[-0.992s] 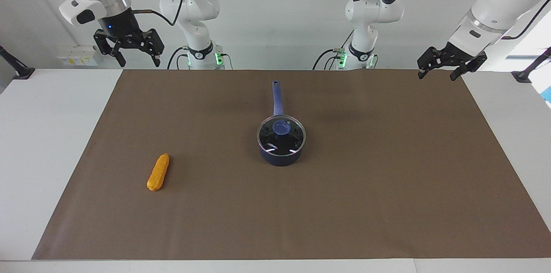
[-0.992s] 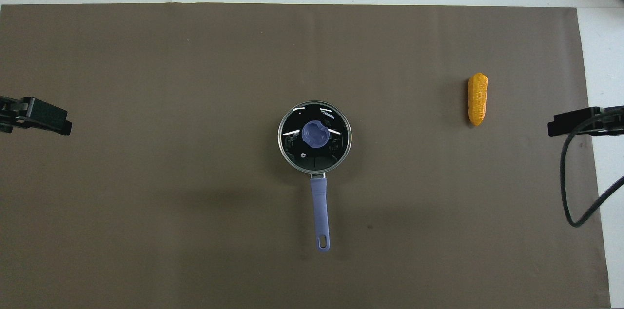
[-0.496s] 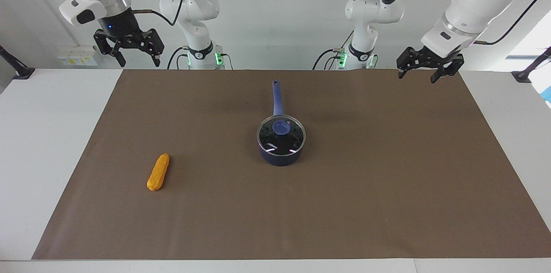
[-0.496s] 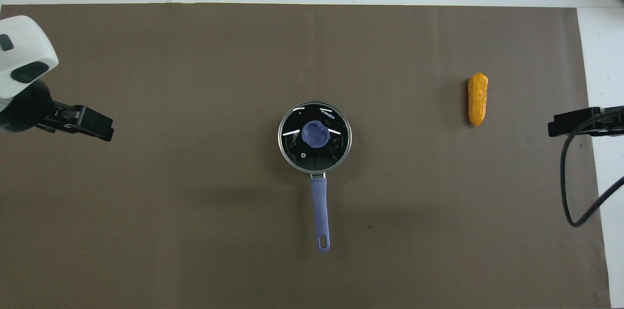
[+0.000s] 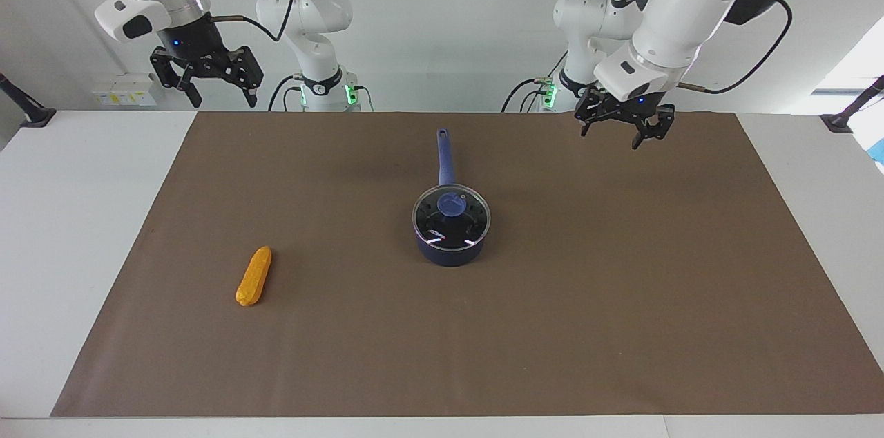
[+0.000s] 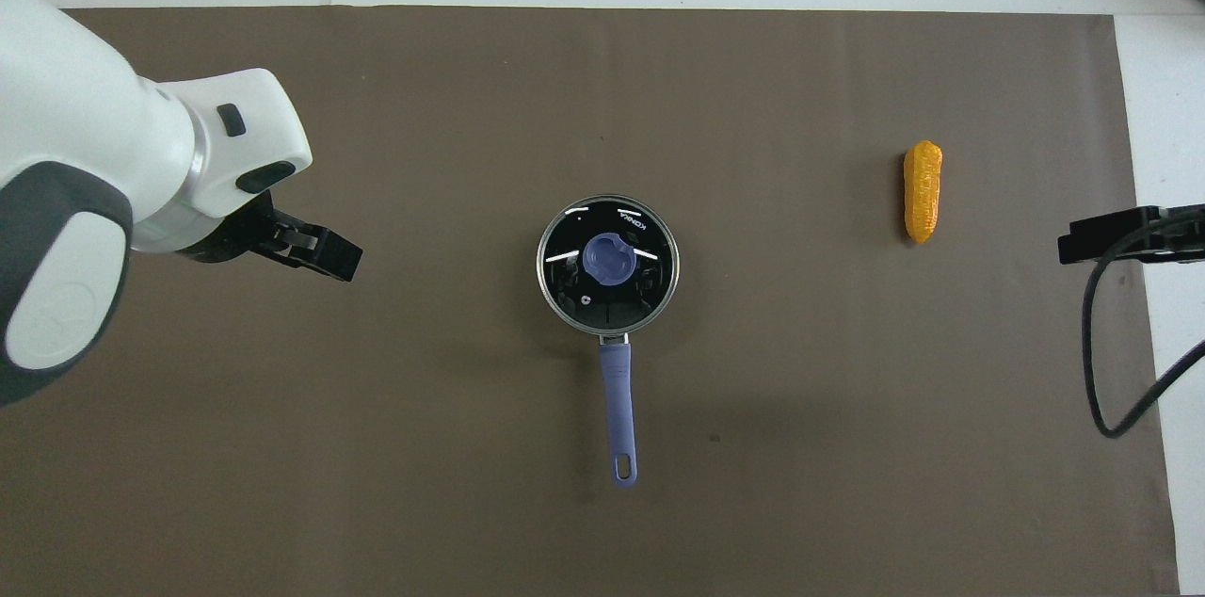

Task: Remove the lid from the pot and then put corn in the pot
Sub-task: 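Reach the left gripper over the pot toward the blue lid knob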

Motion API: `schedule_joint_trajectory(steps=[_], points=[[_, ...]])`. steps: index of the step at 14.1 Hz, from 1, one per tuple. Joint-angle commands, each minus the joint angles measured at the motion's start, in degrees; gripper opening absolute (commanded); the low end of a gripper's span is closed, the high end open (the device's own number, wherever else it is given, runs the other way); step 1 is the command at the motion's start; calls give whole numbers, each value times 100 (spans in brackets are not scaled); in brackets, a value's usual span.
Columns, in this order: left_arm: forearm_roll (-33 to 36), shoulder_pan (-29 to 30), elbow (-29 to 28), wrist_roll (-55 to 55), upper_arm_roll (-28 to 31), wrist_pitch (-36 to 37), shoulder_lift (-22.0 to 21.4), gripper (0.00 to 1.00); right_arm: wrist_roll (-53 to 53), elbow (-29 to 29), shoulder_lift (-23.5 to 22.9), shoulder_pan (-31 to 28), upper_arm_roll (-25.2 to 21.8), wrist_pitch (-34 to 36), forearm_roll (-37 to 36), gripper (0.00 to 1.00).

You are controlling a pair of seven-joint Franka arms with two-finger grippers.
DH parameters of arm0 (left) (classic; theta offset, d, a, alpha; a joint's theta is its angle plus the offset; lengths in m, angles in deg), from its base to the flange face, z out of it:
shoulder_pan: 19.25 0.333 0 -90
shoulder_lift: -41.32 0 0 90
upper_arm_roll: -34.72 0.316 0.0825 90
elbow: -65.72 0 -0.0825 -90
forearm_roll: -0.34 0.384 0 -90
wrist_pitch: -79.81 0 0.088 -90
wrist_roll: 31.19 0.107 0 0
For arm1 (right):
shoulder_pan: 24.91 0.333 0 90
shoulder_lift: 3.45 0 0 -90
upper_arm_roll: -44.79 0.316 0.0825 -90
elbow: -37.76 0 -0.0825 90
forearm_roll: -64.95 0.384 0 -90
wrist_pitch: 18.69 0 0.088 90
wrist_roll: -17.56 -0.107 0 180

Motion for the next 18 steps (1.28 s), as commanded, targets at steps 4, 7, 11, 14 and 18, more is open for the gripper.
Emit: schedule_joint_trajectory(steps=[4,7,11,14,18], points=[[-166,-680,-21,-584,94,-698,478,100,159,136,103,-106,30,-17,125,100],[-87,-1128,23,-1130,102,-1015,856,100,150,136,103,-124,30,-17,116,100],[1,-1489,155,-1728,102,-1244,1270,100,159,136,103,-133,30,-17,125,100],[1,-1699,163,-2123,102,-1603,1445,100,159,136,103,-133,30,-17,125,100],[1,-1867,470,-2818,102,-1999,1841,100,159,145,103,-133,30,-17,125,100]])
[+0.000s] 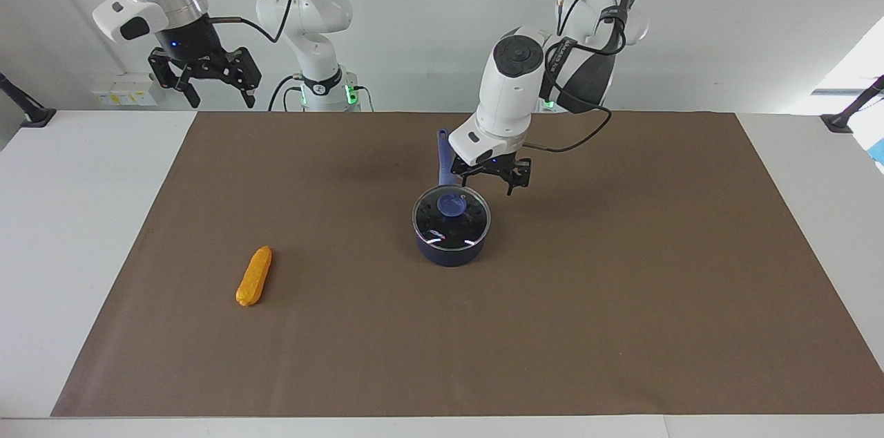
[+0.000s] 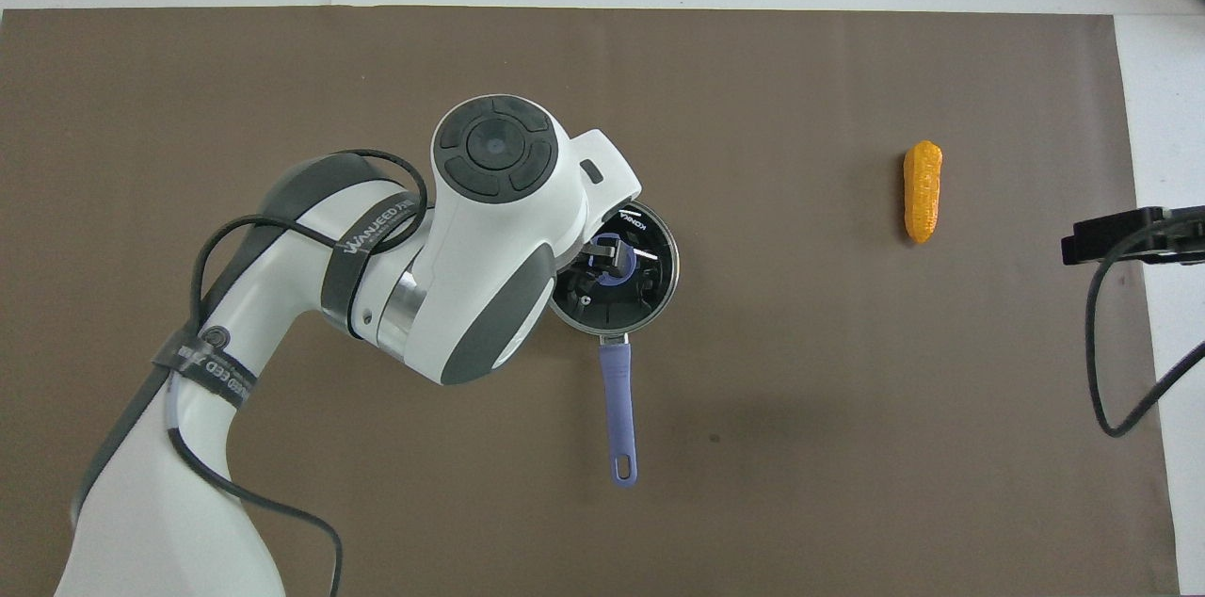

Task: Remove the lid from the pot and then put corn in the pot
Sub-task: 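Grasp the blue knob of the glass lid with the left gripper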

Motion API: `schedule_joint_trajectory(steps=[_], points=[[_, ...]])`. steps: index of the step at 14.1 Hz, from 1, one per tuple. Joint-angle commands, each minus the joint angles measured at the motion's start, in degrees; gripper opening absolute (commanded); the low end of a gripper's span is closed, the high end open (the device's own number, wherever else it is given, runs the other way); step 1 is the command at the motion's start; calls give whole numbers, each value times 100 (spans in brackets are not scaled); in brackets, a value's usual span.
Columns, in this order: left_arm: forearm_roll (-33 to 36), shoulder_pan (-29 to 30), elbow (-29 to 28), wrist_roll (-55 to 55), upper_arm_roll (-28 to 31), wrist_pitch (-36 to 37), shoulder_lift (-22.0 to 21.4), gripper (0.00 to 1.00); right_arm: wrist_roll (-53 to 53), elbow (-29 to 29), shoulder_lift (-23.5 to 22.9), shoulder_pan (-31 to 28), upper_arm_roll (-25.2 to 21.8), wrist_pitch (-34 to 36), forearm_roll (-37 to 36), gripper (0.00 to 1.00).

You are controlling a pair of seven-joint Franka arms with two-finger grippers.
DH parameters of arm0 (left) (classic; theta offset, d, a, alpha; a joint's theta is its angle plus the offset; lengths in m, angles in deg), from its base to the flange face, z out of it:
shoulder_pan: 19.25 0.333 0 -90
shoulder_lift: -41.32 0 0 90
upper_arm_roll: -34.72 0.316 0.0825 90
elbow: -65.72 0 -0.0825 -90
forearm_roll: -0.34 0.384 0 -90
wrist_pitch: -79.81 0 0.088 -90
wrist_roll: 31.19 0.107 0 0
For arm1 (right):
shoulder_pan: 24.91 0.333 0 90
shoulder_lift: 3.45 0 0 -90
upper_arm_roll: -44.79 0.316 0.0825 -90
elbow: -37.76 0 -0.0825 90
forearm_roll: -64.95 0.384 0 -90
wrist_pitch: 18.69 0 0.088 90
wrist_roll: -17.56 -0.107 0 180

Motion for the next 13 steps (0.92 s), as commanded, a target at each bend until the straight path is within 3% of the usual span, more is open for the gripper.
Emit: schedule_joint_trajectory(steps=[1,13], points=[[80,-181,326,-337,106,-145,267,100,159,122,103,-90,30,-19,125,100],[405,-515,624,-970,124,-400,918,100,159,122,112,-90,30,-10,125,100]])
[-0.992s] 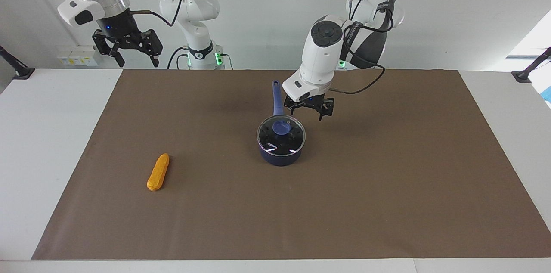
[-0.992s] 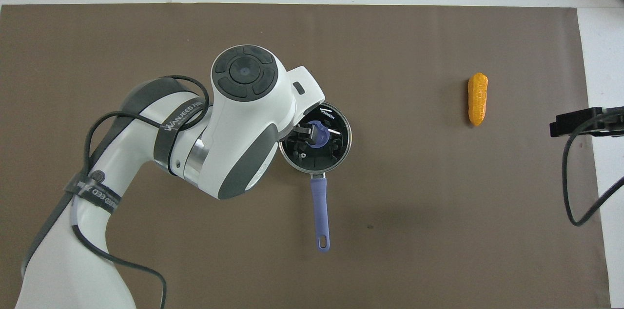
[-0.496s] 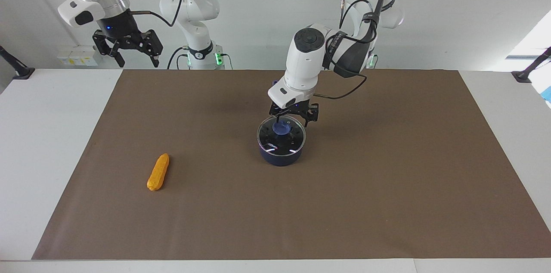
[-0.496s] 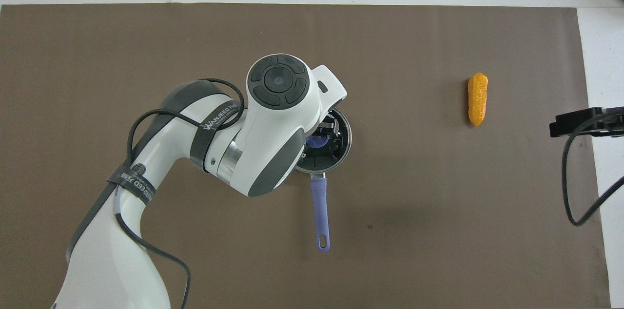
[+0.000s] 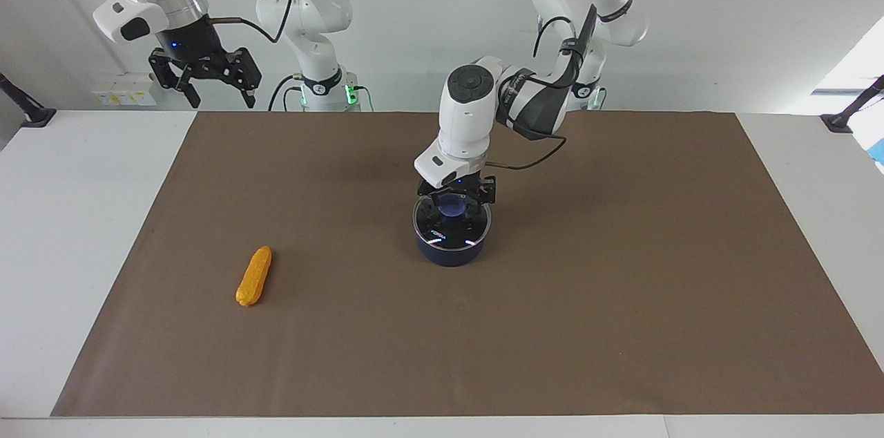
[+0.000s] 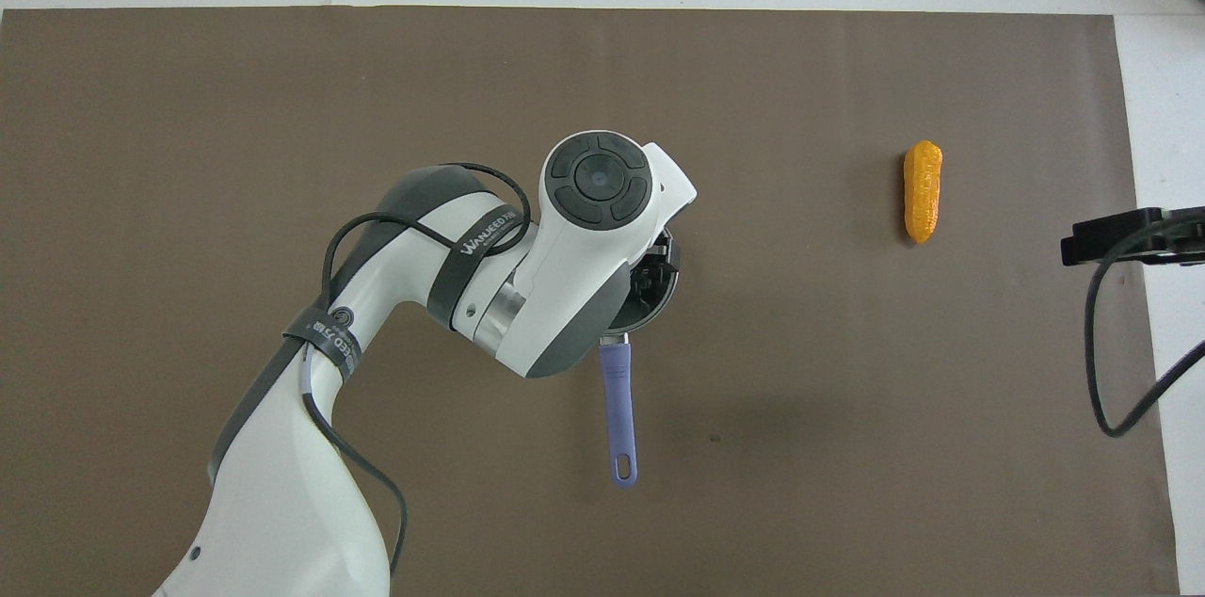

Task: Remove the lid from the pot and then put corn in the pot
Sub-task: 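Grasp the blue knob of the glass lid with the left gripper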

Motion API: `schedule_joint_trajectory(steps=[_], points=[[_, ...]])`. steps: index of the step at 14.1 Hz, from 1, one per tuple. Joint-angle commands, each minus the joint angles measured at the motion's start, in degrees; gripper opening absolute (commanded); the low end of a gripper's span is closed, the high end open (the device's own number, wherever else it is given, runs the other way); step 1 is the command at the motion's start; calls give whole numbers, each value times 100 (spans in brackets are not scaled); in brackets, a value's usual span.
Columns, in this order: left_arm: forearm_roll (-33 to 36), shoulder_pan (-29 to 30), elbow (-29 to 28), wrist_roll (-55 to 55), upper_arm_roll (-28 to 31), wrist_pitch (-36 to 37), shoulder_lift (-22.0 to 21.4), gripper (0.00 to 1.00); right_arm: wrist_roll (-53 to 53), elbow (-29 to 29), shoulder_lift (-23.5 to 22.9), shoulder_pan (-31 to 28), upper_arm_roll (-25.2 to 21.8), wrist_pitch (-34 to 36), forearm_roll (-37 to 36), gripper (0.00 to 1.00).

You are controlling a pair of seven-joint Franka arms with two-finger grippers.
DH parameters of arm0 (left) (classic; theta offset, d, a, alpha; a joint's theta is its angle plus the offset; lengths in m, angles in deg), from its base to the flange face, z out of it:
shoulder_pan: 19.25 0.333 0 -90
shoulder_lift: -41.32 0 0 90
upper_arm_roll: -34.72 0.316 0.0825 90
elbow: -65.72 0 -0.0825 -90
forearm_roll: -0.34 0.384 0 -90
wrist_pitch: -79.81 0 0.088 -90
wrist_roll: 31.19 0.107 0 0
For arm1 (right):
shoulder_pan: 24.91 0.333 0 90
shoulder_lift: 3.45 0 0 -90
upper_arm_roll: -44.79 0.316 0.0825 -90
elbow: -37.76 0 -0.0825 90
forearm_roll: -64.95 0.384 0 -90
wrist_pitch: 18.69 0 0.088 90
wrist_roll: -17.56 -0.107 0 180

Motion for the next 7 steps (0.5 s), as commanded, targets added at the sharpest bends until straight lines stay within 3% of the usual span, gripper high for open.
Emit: schedule_joint_trajectory(steps=[1,7], points=[[136,-131,260,-153,120,65,168,100,159,120,127,-90,30,-10,125,100],[144,-139,366,-276,120,170,203,100,159,58,100,-73,47,-10,116,100]])
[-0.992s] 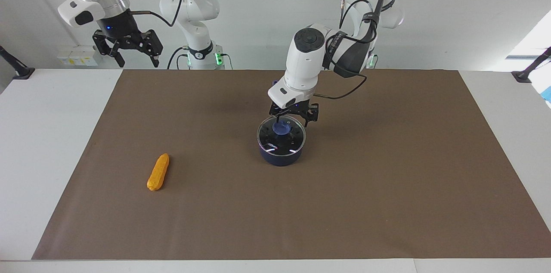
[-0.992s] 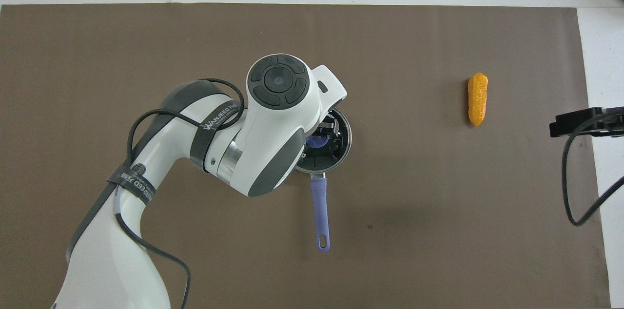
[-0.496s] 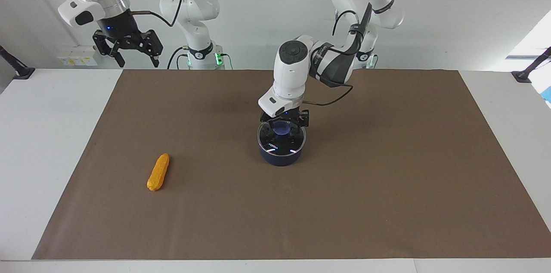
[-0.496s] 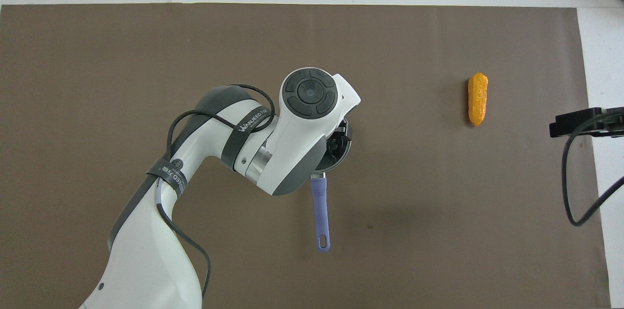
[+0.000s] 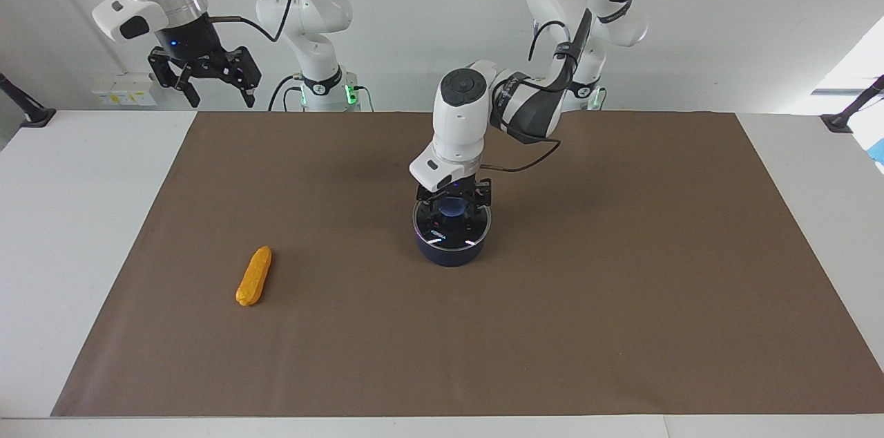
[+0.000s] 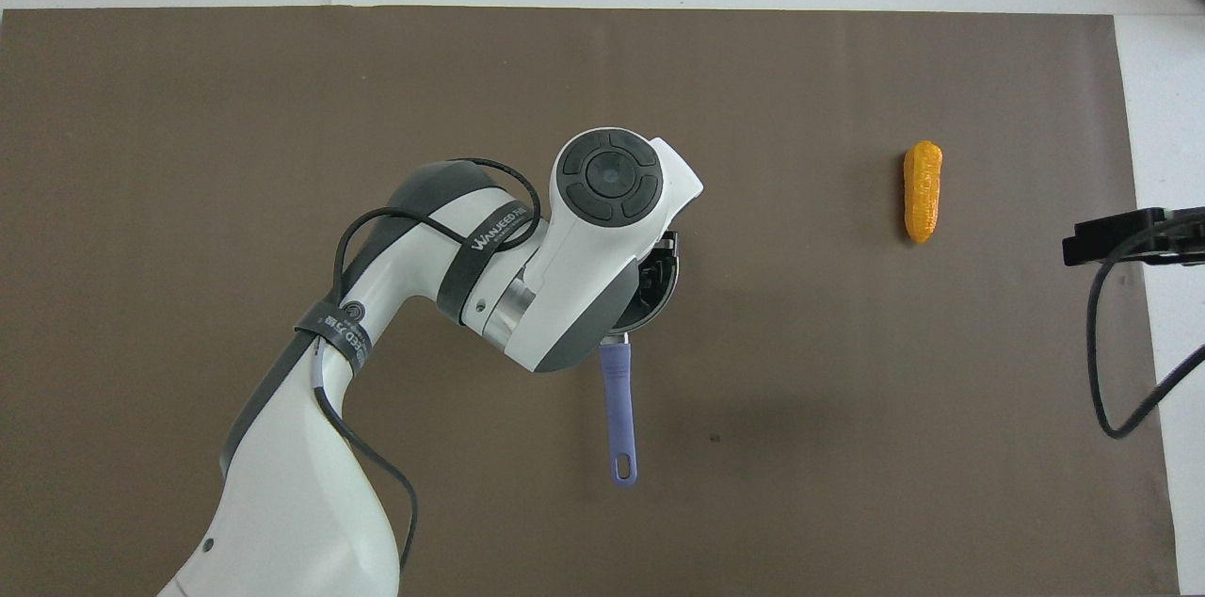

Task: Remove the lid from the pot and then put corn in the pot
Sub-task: 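Grasp the blue knob of the glass lid with the left gripper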

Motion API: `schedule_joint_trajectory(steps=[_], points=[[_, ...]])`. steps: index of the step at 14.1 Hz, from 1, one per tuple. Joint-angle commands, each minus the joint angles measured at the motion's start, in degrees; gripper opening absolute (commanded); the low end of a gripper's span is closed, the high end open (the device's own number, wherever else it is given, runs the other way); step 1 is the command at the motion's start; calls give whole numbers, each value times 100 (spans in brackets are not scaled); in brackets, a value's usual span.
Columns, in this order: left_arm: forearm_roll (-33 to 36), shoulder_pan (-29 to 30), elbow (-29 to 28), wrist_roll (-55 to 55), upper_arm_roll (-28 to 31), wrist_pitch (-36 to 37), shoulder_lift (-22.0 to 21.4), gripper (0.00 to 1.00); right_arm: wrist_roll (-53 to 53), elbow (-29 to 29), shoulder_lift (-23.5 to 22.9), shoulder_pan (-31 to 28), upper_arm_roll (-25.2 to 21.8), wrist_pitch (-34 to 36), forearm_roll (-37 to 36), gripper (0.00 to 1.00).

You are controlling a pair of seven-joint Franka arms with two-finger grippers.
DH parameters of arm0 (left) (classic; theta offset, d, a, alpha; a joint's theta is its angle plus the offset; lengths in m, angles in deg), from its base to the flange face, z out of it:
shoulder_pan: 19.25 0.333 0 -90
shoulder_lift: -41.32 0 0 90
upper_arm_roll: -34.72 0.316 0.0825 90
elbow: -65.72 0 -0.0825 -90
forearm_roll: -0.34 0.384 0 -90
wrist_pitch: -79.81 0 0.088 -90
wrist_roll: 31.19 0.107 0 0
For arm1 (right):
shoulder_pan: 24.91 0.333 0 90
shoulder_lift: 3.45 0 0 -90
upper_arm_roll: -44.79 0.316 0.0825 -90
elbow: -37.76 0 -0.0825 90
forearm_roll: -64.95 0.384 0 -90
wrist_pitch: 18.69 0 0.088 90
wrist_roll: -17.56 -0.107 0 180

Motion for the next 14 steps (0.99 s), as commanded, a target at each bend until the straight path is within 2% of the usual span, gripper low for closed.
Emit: schedule_joint_trajectory(steps=[1,2,3,4,5,6,10,14], points=[[116,-128,197,-146,106,180,106,100,159,59,101,-69,44,59,107,100],[116,-128,188,-146,106,180,106,100,194,50,127,-78,35,225,107,100],[124,-120,188,-146,106,172,106,80,159,85,144,-78,35,210,116,100],[185,-102,136,-128,106,6,88,30,141,94,136,-78,26,201,116,100],[203,-128,135,-154,106,-39,88,21,115,103,110,-78,26,183,116,100],[195,-137,135,-181,106,-13,79,2,115,103,49,-78,26,61,116,100],[212,-146,161,-374,106,197,-35,0,106,94,-530,-148,26,-754,107,100],[212,-67,179,-366,141,452,-341,0,150,112,-1435,-236,26,-1950,98,100]])
